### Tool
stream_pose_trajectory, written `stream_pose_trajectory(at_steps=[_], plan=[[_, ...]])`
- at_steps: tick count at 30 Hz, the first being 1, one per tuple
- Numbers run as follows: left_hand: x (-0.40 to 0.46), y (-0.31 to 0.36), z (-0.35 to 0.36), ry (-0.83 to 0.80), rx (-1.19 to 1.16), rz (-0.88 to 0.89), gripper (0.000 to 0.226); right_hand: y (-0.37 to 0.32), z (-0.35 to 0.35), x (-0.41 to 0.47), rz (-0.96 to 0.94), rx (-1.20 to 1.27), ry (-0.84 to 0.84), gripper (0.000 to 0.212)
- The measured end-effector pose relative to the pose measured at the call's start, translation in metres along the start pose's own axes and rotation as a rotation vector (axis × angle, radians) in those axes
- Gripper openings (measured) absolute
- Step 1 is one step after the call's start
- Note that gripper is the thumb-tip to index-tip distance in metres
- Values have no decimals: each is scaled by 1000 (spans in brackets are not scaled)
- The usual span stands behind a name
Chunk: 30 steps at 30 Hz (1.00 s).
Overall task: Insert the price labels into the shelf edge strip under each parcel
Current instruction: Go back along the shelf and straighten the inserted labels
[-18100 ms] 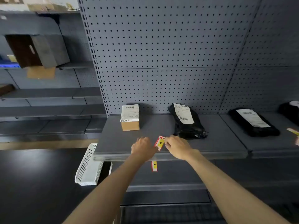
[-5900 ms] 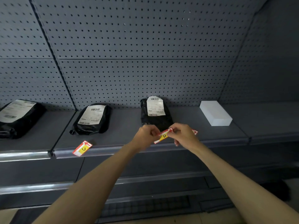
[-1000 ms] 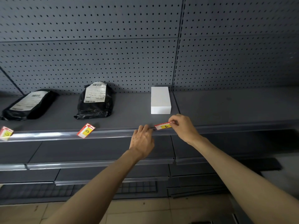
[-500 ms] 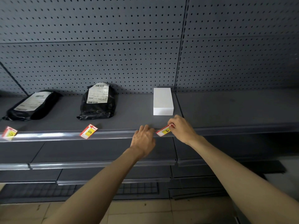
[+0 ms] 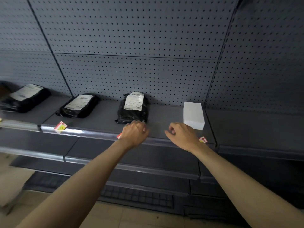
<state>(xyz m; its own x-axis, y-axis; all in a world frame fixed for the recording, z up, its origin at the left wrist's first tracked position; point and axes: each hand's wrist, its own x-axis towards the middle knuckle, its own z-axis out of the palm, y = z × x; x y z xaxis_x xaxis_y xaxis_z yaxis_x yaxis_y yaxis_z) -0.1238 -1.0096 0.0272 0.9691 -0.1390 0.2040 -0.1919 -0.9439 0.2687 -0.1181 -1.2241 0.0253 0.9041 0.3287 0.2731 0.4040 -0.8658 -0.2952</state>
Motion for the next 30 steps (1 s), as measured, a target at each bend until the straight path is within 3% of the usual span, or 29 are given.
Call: stream_pose_trajectory(at_steps=[7,17,30], plan=[[-46,-143,-92,132,53,-117,25,-150,27,55,-144,-15,-36,32],[-169,-387,-216,128,164,-328,31,-412,104,116,-297,55,-78,37],[-273,-650,-318,235,295,-548,33,-702,212,215,-561,78,-126,34]])
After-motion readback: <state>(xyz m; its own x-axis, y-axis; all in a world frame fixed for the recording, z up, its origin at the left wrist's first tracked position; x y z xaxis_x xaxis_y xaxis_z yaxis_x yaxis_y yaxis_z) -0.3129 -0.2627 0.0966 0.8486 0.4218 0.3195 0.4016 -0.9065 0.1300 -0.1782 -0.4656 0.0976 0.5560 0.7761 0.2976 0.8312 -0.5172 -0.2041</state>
